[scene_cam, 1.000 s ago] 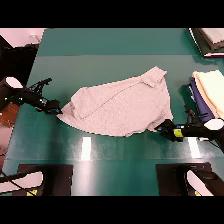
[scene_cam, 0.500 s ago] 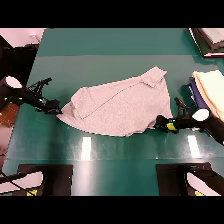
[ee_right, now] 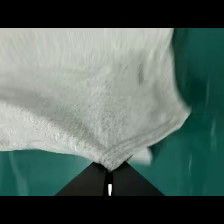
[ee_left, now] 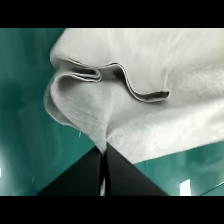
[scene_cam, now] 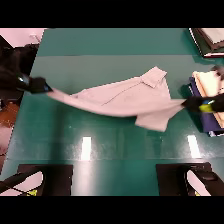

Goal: Fold the shirts.

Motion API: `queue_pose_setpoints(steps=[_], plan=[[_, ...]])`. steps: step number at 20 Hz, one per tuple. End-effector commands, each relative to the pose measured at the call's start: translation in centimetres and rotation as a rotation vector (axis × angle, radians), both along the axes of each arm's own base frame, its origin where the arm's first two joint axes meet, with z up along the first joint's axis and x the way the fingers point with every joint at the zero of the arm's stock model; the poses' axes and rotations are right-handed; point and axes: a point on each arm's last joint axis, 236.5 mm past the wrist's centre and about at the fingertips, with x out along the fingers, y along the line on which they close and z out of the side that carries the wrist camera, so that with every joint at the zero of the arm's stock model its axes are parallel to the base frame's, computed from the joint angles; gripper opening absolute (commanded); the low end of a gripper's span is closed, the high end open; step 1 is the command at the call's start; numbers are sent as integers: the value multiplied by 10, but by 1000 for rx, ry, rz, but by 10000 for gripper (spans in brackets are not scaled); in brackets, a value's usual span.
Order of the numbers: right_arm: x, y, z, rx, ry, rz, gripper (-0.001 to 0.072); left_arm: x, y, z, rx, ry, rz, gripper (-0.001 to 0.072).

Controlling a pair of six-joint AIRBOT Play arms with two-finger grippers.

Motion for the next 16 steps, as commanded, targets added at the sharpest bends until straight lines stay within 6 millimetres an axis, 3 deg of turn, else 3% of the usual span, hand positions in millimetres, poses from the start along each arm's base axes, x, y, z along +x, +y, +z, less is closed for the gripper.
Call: queue_pose_setpoints(steps=[1, 4, 6, 9, 11, 16], plan=[[16, -27, 117, -92, -296, -50, 10, 10, -19, 119, -113, -257, 43, 21], [18, -28, 213, -158, -508, -33, 10, -6, -23, 227, -103, -534, 46, 20], [9, -25, 267, -197, -626, -22, 10, -35, -26, 294, -71, -720, 31, 20], [-17, -18, 323, -238, -740, -8, 10, -90, -33, 370, -38, -956, 24, 20], [-39, -12, 354, -284, -828, 7, 10, -123, -36, 395, -34, -1056, 35, 20], [-100, 0, 412, -352, -1019, 0, 9, -187, -47, 420, -24, -1175, 22, 20]])
